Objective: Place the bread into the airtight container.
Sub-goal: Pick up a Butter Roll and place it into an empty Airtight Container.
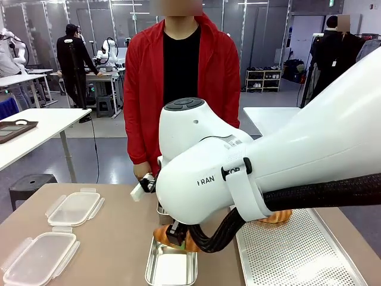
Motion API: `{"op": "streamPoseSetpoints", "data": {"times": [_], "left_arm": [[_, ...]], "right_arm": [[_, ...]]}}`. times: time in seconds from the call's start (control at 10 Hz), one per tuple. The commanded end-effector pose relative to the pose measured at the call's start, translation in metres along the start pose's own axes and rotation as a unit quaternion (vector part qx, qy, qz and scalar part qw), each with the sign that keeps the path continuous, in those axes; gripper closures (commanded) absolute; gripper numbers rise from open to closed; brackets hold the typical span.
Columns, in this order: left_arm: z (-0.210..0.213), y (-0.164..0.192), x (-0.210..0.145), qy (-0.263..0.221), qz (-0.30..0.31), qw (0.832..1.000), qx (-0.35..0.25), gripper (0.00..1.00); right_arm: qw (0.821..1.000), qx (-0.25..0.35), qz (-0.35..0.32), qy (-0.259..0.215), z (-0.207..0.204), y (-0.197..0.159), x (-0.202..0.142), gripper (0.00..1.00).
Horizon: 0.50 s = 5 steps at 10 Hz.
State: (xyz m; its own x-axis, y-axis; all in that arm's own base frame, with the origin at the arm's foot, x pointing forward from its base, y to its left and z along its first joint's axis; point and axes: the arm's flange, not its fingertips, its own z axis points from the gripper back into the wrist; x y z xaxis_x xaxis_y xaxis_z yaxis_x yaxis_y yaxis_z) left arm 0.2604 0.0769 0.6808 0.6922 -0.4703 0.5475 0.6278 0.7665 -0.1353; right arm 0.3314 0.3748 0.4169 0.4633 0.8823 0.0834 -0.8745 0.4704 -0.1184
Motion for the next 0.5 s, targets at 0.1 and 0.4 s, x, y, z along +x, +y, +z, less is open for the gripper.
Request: {"op": "streamPoseSetpoints", "data": {"times": [0.1, 0.4], "left_arm": [[0.001, -0.001, 0.0, -0.001, -0.008, 1.0, -0.004, 0.0], [0.001, -0.001, 0.0, -0.001, -0.008, 1.0, -0.004, 0.0]], "right_arm": [[0.969, 0.023, -0.245, -0.022, -0.014, 0.005, 0.006, 0.51], [0.921, 0.01, -0.389, -0.036, -0.045, -0.001, 0.014, 0.51]]}}
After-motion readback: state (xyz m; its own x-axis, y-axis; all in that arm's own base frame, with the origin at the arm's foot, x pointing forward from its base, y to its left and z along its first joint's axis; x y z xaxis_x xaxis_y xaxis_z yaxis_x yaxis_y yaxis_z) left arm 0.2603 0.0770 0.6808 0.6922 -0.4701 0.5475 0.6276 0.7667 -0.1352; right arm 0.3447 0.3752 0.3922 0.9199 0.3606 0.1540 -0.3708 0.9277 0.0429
